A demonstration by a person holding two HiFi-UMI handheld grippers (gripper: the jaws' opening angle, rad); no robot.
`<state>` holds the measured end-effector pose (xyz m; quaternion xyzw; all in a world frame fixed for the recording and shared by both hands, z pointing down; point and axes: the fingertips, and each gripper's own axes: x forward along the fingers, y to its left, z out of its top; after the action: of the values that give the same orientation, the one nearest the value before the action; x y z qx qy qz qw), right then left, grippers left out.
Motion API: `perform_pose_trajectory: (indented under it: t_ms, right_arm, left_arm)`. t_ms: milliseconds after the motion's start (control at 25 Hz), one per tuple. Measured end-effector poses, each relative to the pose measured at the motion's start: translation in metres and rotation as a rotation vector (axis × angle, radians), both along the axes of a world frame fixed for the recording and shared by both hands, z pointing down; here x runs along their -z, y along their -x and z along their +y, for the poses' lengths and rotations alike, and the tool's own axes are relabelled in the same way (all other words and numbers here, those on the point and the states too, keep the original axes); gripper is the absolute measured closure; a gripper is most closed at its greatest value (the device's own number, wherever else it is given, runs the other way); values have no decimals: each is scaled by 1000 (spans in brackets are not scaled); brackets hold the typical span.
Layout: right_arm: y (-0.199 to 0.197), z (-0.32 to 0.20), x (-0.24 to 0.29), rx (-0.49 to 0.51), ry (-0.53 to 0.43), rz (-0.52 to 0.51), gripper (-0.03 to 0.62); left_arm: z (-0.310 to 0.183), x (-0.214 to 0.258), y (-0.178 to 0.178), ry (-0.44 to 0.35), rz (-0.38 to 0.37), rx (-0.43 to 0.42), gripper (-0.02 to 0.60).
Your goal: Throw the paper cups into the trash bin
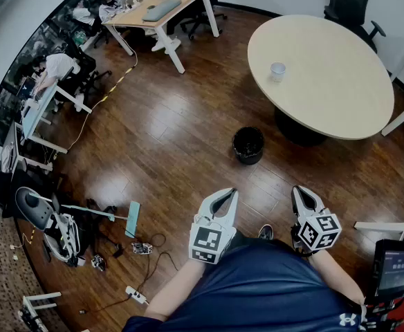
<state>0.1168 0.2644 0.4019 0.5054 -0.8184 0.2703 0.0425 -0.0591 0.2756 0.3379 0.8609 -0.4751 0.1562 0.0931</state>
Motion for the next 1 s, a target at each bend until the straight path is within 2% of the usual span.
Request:
perform_pose_trajectory:
  t_ms: [320,560,800,1000]
  right_arm:
    - [-12,-29,-19,-30,29,8,584]
    - [-18,-89,-33,-103,50,52,583]
    - [-4,-152,-17,-155,46,107,584]
    - [8,-183,-8,-171,46,147,584]
  left_arm:
    - [-38,-4,5,34,57,15,577]
    - [-105,-33,21,78,118,15,577]
    - [-180,-30,35,90,159,-49,577]
    - [-226,-33,37,102,185,-108,577]
